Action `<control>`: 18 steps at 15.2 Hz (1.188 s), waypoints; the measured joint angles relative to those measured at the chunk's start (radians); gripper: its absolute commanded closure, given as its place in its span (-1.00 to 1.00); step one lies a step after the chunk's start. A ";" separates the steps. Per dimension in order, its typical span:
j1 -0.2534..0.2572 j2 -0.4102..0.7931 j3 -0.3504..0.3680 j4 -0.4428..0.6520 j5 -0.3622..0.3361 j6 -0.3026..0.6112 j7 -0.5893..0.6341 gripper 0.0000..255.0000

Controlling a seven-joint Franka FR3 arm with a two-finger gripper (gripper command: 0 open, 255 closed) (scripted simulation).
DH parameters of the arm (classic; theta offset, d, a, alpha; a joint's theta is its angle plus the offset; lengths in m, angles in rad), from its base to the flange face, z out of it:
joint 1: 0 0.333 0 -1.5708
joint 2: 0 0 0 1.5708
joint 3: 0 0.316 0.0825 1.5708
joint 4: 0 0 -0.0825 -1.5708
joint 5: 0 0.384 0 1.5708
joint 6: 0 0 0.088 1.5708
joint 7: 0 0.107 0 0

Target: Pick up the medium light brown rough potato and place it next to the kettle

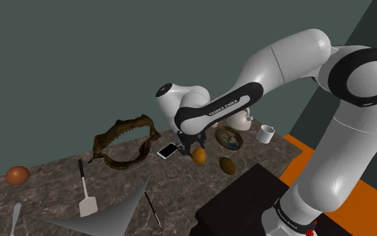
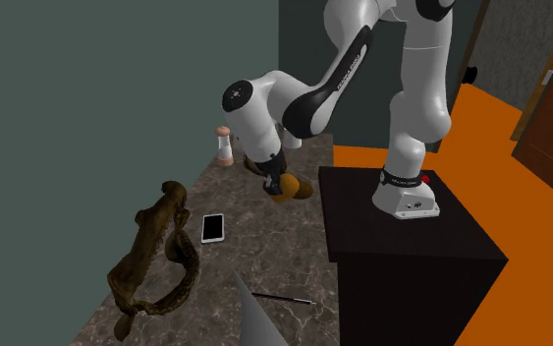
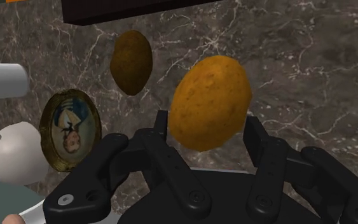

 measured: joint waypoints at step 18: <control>-0.082 -0.195 -0.070 -0.059 0.024 -0.055 -0.206 1.00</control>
